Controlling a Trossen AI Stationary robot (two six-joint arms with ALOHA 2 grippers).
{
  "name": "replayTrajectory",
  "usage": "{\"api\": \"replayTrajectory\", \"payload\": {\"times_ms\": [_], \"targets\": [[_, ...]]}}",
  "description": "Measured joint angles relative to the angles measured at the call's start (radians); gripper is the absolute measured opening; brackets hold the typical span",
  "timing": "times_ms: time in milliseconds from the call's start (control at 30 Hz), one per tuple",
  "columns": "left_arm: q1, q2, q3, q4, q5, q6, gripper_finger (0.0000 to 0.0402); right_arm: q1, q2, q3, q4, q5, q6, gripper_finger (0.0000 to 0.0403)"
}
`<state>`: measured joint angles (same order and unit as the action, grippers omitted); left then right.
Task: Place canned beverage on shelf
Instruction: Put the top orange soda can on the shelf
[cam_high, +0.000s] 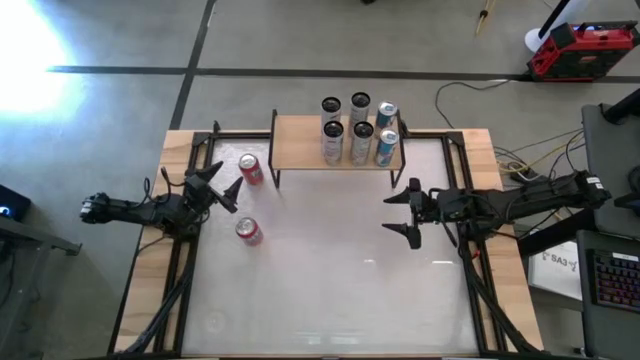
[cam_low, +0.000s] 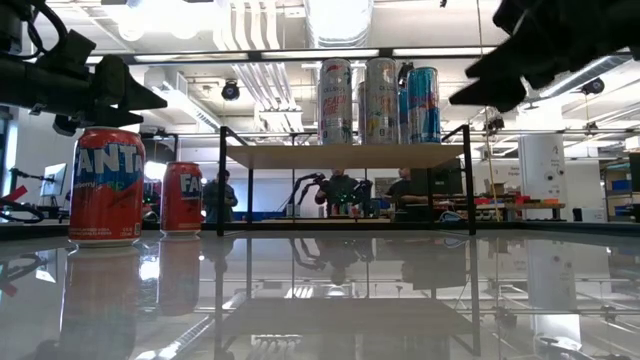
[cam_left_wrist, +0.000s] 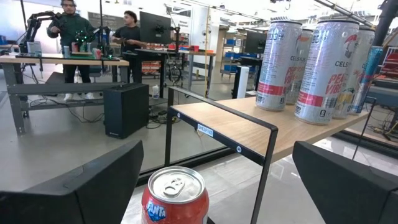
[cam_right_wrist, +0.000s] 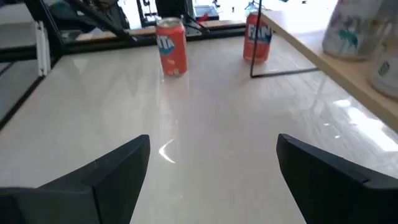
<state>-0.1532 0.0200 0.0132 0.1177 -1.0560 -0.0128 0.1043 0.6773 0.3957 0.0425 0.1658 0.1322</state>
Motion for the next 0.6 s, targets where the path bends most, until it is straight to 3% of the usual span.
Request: {"api": "replayTrajectory", "payload": {"times_ms": [167, 400, 600], "targets": [[0.0, 0.0, 0.0, 0.0, 0.0, 0.0, 0.0398, 0.007, -0.099, -0.11, 0.076, 0.032, 0.035, 0.0334], [0.0, 0.0, 0.0, 0.0, 0.0, 0.0, 0.0398, -0.005, -0.311, -0.347, 0.401, 0.072, -0.039, 0.0334], [0.0, 0.0, 0.0, 0.0, 0.0, 0.0, 0.0398, -0.009, -0.392, -0.382, 0.284, 0.121, 0.005, 0.0334]]}}
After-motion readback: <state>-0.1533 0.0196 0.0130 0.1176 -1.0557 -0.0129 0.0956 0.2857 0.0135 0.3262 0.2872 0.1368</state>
